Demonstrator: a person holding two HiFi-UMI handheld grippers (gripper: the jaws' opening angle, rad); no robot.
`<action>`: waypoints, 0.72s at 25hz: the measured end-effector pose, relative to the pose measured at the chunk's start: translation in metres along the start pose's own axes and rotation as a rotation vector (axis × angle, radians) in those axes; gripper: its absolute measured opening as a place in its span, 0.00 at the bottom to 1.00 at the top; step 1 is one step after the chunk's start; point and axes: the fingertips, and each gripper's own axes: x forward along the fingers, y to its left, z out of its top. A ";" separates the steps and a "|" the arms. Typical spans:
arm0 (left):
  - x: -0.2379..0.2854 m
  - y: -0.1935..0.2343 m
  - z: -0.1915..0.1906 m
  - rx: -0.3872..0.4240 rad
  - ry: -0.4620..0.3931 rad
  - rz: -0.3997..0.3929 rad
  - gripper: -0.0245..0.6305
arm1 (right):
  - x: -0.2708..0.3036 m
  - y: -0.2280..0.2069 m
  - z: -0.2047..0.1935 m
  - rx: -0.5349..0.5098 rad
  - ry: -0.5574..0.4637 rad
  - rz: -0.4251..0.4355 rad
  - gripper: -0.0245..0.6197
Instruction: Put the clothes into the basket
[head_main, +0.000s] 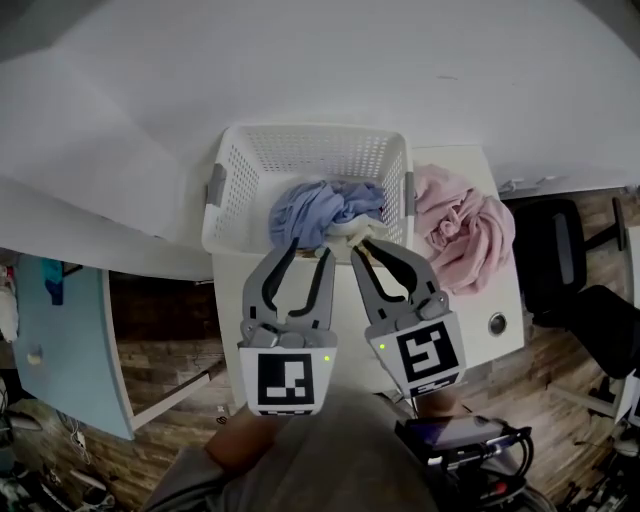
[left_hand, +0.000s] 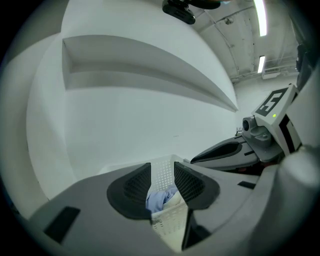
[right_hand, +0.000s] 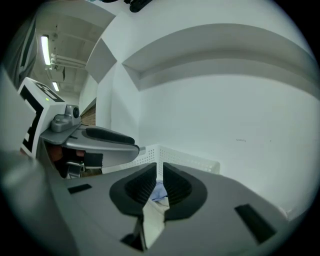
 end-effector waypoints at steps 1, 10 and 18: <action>-0.004 -0.005 0.001 0.001 -0.005 0.002 0.26 | -0.006 0.001 0.000 0.004 -0.013 0.002 0.10; -0.052 -0.048 0.010 -0.038 -0.070 -0.003 0.05 | -0.068 0.022 0.001 0.007 -0.096 0.017 0.08; -0.108 -0.083 0.025 -0.057 -0.162 0.023 0.05 | -0.129 0.045 0.008 -0.007 -0.181 0.032 0.08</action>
